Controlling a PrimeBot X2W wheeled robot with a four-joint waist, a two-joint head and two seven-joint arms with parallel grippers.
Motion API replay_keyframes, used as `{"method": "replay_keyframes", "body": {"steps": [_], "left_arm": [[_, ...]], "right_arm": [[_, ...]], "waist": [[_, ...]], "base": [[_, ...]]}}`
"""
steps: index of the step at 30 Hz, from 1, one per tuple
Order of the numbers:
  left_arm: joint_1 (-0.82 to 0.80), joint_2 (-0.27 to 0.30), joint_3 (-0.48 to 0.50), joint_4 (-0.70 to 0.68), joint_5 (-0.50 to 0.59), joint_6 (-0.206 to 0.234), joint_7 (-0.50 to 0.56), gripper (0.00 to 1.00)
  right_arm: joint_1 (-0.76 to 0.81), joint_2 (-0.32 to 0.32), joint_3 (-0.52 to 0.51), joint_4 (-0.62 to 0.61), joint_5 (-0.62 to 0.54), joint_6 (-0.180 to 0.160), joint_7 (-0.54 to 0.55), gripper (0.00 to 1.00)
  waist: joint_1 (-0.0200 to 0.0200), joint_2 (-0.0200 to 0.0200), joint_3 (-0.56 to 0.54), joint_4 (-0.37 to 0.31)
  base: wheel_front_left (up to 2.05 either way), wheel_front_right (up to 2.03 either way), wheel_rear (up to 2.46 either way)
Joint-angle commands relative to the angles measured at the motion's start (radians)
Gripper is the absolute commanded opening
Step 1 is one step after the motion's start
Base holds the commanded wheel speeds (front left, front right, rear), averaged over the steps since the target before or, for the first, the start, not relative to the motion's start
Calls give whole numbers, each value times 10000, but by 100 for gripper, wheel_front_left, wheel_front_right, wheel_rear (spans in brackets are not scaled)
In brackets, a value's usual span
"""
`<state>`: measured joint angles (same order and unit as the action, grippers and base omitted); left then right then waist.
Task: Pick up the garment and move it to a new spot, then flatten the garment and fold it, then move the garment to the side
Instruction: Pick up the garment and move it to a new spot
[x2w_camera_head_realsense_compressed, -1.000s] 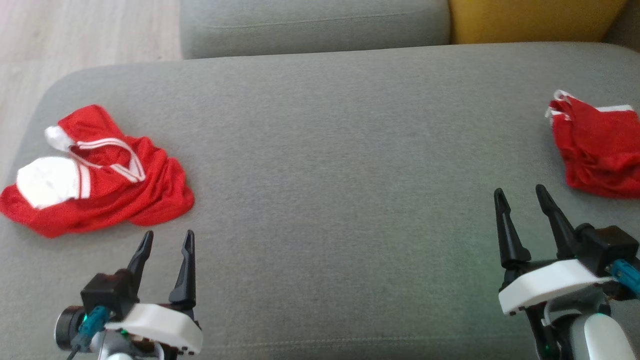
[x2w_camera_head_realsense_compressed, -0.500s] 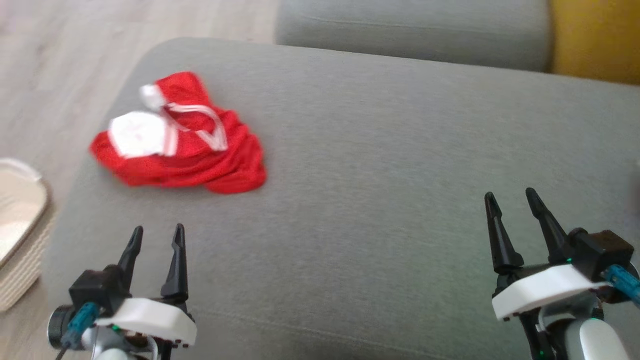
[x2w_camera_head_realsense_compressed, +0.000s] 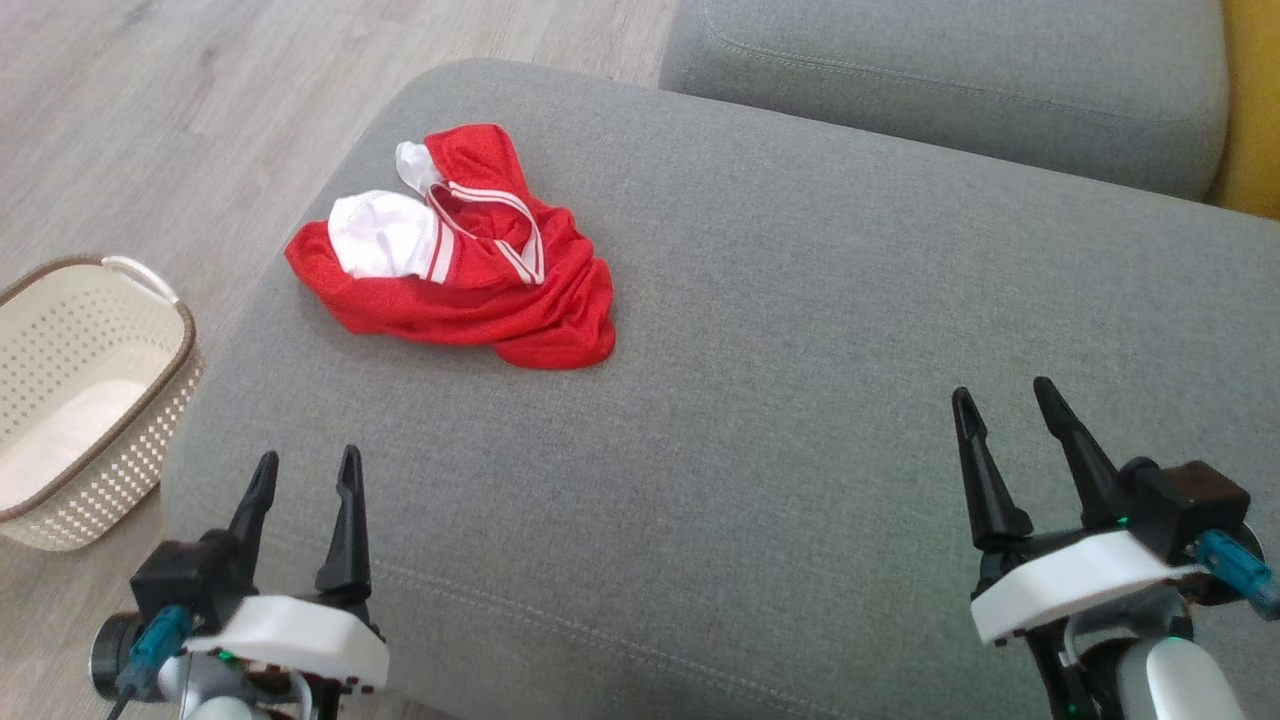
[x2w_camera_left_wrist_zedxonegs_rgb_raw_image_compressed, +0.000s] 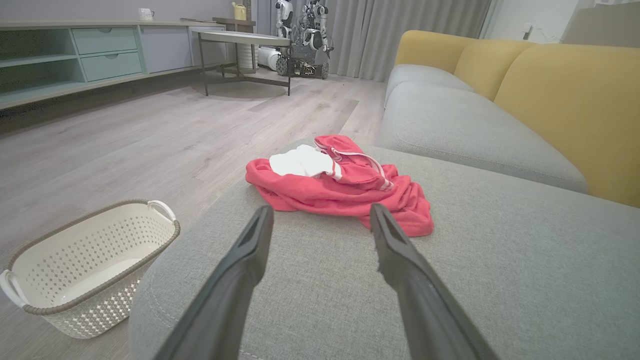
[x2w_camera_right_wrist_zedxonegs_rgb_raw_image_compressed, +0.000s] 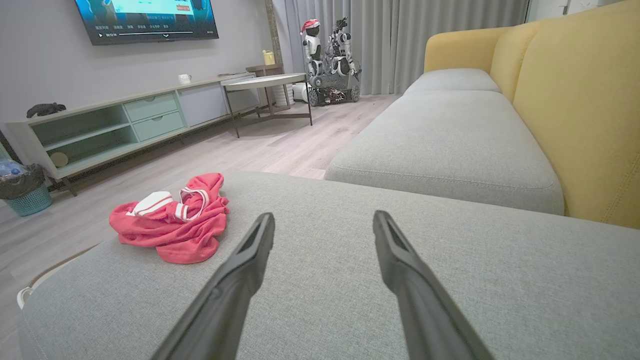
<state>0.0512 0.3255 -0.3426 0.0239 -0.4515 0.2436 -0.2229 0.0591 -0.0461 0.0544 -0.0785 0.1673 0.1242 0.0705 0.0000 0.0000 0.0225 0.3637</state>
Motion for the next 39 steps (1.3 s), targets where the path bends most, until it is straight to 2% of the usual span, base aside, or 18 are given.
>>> {"method": "replay_keyframes", "body": {"steps": [1,11,20,27,35,38,39], "left_arm": [[-597,202,432,-245,-20,49,-114,100],[-1184,129,480,-194,-104,-140,-203,100],[-3523,119,847,748,-355,-988,-314,100],[-5898,118,1076,3241,-909,-1832,-78,100],[-7791,86,1022,7268,-1719,-3027,1142,100],[-8206,39,1001,8534,-2009,-3299,1651,100],[-8206,39,1001,8534,-2009,-3299,1651,100]], "right_arm": [[-225,-41,248,-378,29,65,-2,100],[-473,-41,267,-622,-26,65,239,100],[-1332,-41,279,-1185,-492,65,746,100],[-1923,-41,396,-1332,-679,65,862,100],[-2264,-41,563,-1107,-529,65,626,100],[-2294,-41,577,-969,-418,65,496,100],[-2294,-41,577,-969,-418,65,496,100]], "waist": [[0,0,-8,1],[0,0,660,-125],[0,0,2394,-739],[0,0,3402,-1410],[0,0,3832,-2114],[0,0,3815,-2322],[0,0,3815,-2322]], "base": [[0,0,0],[0,0,0],[0,0,0],[0,0,0],[0,0,0],[0,0,0],[0,0,0]]}}
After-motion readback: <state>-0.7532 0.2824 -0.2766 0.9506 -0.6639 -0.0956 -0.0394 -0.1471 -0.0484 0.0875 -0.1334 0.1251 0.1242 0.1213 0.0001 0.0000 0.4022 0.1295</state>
